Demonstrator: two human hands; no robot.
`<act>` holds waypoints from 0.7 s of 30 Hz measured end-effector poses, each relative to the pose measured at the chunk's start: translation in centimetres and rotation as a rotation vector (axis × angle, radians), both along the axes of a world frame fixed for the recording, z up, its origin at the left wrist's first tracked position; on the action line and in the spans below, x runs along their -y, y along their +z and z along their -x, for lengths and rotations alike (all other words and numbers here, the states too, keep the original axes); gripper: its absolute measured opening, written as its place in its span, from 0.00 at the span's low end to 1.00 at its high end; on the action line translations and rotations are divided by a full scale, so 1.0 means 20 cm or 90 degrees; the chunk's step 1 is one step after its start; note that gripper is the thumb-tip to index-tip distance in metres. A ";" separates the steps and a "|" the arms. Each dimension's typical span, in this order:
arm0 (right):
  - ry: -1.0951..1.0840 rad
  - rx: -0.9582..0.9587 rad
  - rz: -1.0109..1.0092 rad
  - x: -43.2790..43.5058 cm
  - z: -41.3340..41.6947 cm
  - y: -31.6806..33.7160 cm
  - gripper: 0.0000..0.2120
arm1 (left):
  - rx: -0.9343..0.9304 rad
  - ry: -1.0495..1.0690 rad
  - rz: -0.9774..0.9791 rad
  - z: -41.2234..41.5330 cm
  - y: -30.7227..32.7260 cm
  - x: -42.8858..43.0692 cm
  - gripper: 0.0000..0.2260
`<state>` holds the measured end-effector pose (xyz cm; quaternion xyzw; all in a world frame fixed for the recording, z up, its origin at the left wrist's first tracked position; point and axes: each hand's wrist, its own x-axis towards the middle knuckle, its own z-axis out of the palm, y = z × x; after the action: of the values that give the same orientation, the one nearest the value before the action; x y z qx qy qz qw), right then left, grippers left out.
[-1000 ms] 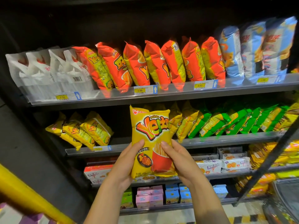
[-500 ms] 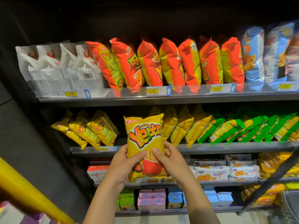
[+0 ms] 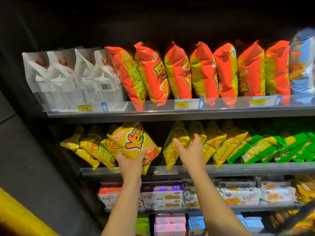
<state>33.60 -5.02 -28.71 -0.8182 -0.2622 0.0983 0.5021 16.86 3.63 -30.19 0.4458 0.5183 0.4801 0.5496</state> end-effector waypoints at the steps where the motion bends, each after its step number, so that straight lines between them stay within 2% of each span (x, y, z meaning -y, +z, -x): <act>1: -0.024 0.022 0.023 -0.04 -0.01 0.00 0.46 | -0.013 0.011 -0.005 -0.03 0.00 -0.04 0.39; 5: -0.091 0.105 0.117 -0.17 -0.02 -0.04 0.33 | -0.094 0.038 -0.027 -0.14 -0.03 -0.17 0.35; 10: -0.113 0.126 0.166 -0.25 -0.01 -0.09 0.25 | -0.183 0.056 -0.022 -0.23 -0.13 -0.31 0.35; 14: -0.125 0.128 0.145 -0.27 -0.02 -0.12 0.20 | -0.226 0.075 -0.013 -0.26 -0.18 -0.37 0.38; 21: -0.134 0.096 0.067 -0.26 -0.02 -0.13 0.17 | -0.287 0.082 0.010 -0.24 -0.27 -0.35 0.40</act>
<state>34.05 0.18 -31.27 -0.8714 -0.2063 -0.0028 0.4451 21.64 10.64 -35.61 0.5032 0.6591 0.3986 0.3918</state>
